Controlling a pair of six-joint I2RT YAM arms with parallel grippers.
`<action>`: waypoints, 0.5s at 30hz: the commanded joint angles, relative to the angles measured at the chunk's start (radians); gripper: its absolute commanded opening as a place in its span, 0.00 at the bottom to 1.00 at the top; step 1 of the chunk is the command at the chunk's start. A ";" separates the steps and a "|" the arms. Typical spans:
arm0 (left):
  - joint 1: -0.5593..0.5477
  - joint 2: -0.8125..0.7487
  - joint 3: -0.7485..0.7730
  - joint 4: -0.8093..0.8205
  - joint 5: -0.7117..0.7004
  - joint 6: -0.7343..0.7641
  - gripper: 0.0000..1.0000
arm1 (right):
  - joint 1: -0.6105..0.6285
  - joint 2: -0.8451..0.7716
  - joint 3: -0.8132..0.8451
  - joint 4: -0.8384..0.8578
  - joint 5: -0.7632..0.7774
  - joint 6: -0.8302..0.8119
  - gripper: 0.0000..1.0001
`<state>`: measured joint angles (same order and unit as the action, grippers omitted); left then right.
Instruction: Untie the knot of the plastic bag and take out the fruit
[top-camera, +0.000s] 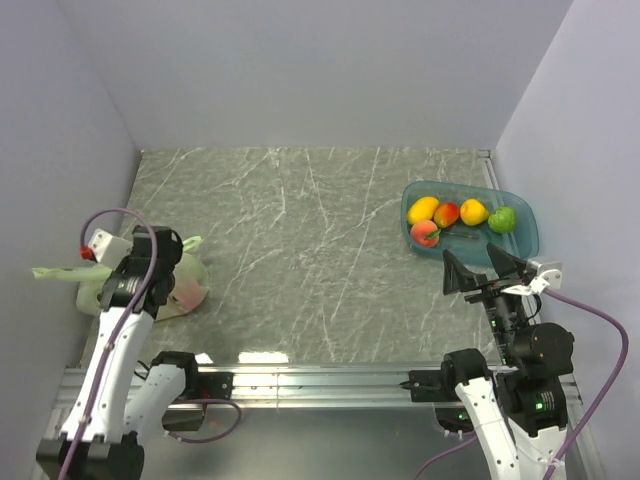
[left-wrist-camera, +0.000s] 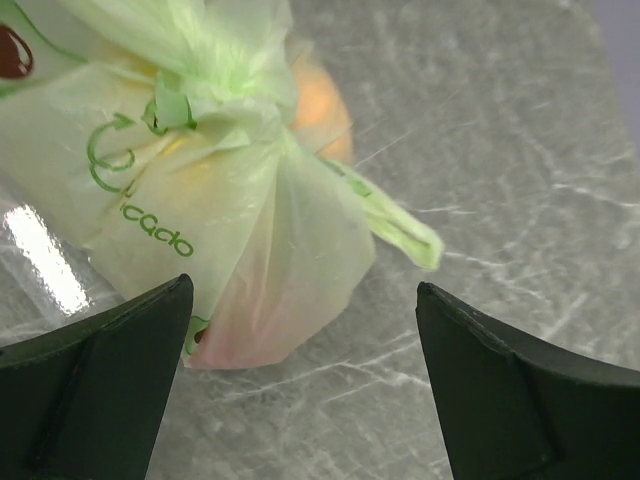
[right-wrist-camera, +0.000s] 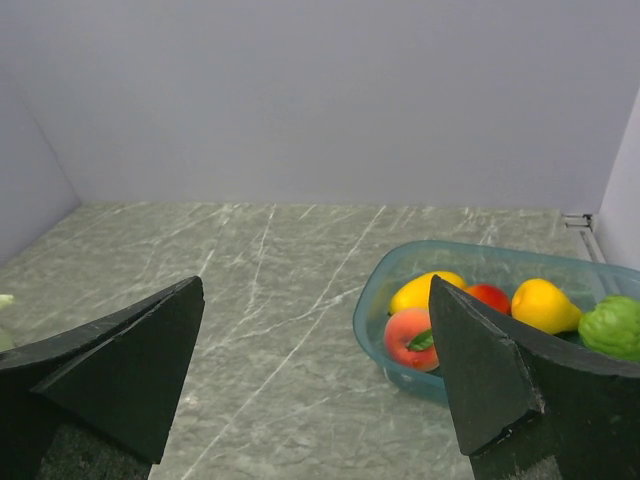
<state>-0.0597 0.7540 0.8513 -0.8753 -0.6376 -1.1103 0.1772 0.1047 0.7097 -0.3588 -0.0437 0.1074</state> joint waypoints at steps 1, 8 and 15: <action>0.011 0.059 -0.043 0.059 0.009 -0.098 0.99 | 0.010 -0.008 -0.009 0.037 -0.038 0.009 1.00; 0.211 0.336 -0.078 0.222 0.055 -0.042 0.99 | 0.041 -0.011 -0.022 0.047 -0.013 -0.026 1.00; 0.202 0.489 0.002 0.265 0.188 0.094 0.16 | 0.059 0.004 -0.018 0.057 -0.012 -0.048 1.00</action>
<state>0.1616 1.2377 0.8051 -0.6838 -0.5442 -1.1183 0.2260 0.1024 0.6941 -0.3492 -0.0597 0.0818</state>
